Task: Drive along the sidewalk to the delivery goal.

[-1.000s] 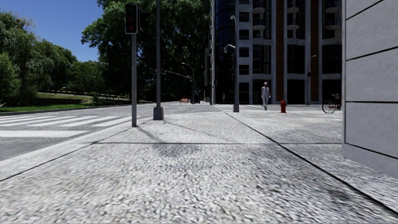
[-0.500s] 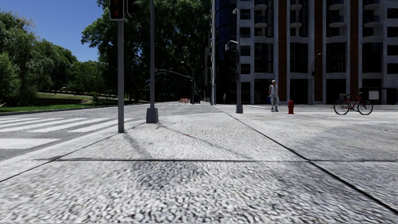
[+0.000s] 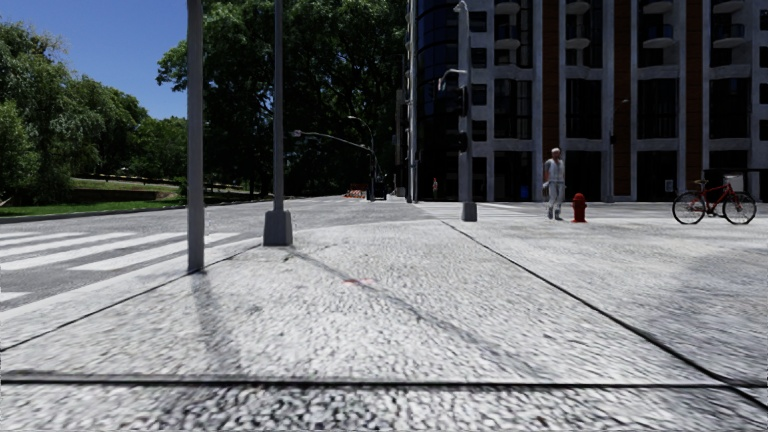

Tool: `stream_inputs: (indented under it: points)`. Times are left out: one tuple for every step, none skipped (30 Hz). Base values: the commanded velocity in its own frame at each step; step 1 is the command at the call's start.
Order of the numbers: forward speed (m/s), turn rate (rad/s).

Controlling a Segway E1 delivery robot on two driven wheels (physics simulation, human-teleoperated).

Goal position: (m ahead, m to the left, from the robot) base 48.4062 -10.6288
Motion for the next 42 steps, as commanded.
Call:
stream_inputs:
  points:
    - [2.00,0.00]
    - [2.00,0.00]
    - [2.00,0.00]
    - [2.00,0.00]
    - [2.00,0.00]
    - [2.00,0.00]
    - [2.00,0.00]
    - [2.00,0.00]
    - [2.00,0.00]
    - [2.00,0.00]
    - [2.00,0.00]
    - [2.00,0.00]
    - [2.00,0.00]
    - [2.00,0.00]
    - [2.00,0.00]
    - [2.00,0.00]
    - [2.00,0.00]
    - [2.00,0.00]
    - [2.00,0.00]
    - [2.00,0.00]
    - [2.00,0.00]
    - [2.00,0.00]
    - [2.00,0.00]
    - [2.00,0.00]
    - [2.00,-0.17]
    - [2.00,-0.30]
    - [2.00,-0.34]
    - [2.00,-0.34]
    - [2.00,-0.38]
    - [2.00,-0.40]
    - [2.00,-0.41]
    - [2.00,-0.41]
    - [2.00,-0.41]
    - [2.00,-0.41]
    - [2.00,-0.41]
    - [2.00,-0.41]
    - [2.00,-0.41]
    - [2.00,-0.41]
    - [2.00,-0.41]
    - [2.00,-0.41]
    - [2.00,-0.41]
    - [2.00,-0.41]
